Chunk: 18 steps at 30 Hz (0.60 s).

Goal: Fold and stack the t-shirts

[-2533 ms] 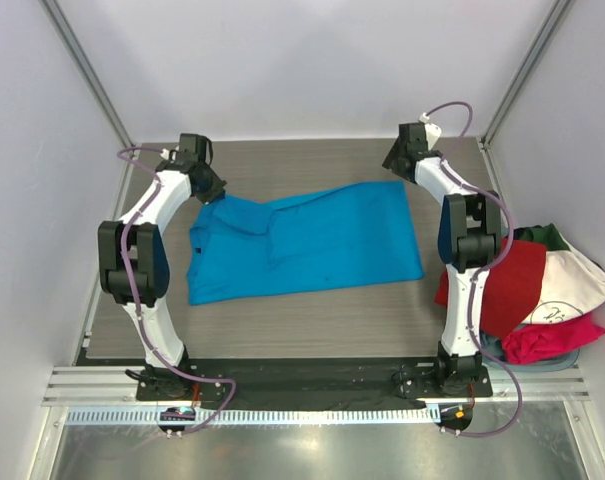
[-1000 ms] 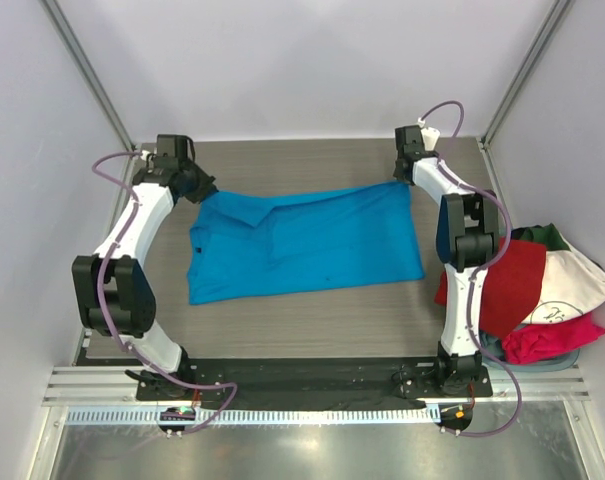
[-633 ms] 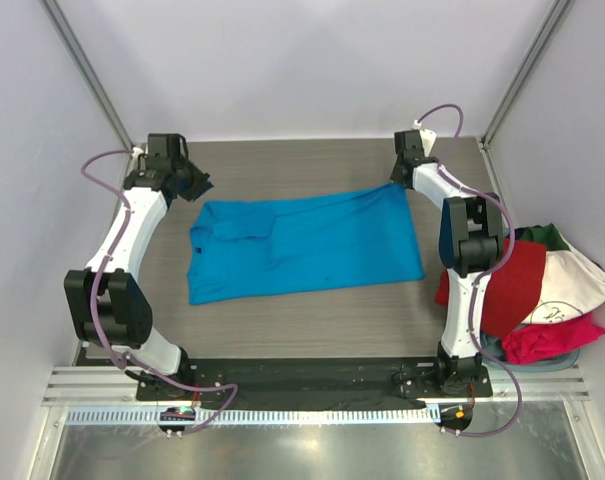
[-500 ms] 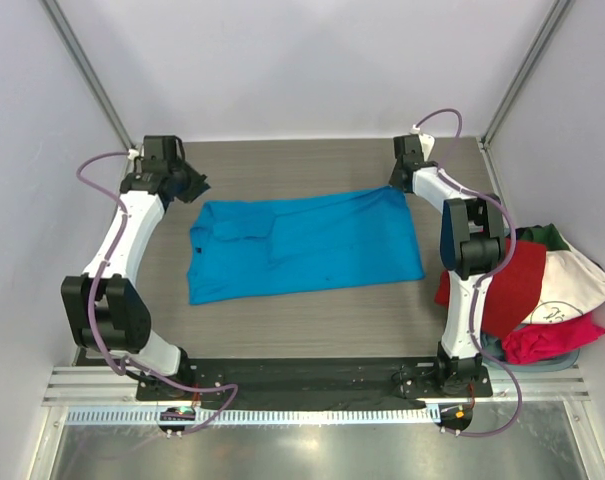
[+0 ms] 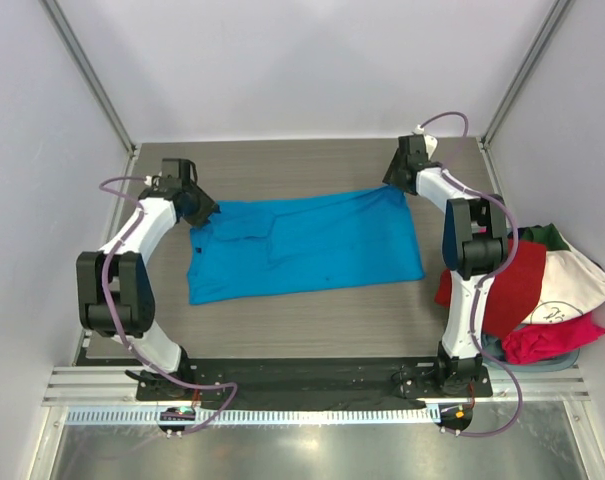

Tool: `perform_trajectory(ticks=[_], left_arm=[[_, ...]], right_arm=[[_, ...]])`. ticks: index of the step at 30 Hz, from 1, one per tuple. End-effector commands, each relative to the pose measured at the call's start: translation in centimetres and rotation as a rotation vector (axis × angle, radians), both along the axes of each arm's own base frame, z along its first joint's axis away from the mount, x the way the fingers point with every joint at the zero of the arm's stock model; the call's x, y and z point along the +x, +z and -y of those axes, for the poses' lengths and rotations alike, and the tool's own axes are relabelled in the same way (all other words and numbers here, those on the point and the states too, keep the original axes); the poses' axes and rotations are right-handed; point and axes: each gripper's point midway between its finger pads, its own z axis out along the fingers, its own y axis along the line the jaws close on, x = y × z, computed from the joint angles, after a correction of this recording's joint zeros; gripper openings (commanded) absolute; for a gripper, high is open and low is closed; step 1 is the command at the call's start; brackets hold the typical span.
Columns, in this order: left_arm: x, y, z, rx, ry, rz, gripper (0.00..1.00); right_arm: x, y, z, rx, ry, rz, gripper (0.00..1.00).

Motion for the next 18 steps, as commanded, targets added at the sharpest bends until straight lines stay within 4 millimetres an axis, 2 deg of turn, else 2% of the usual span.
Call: perform_trajectory(ticks=[1, 10, 18], left_arm=[[1.5, 0.3, -0.3, 0.019, -0.018, 0.068, 0.41], [1.1, -1.1, -1.5, 0.083, 0.006, 0.045, 0.42], [0.6, -4.3, -1.4, 0.089, -0.010, -0.019, 0.41]], right_arm=[[1.3, 4.7, 0.7, 0.104, -0.033, 0.123, 0.59], [1.3, 4.9, 1.1, 0.175, -0.045, 0.122, 0.61], [0.8, 4.0, 2.4, 0.198, -0.077, 0.103, 0.58]])
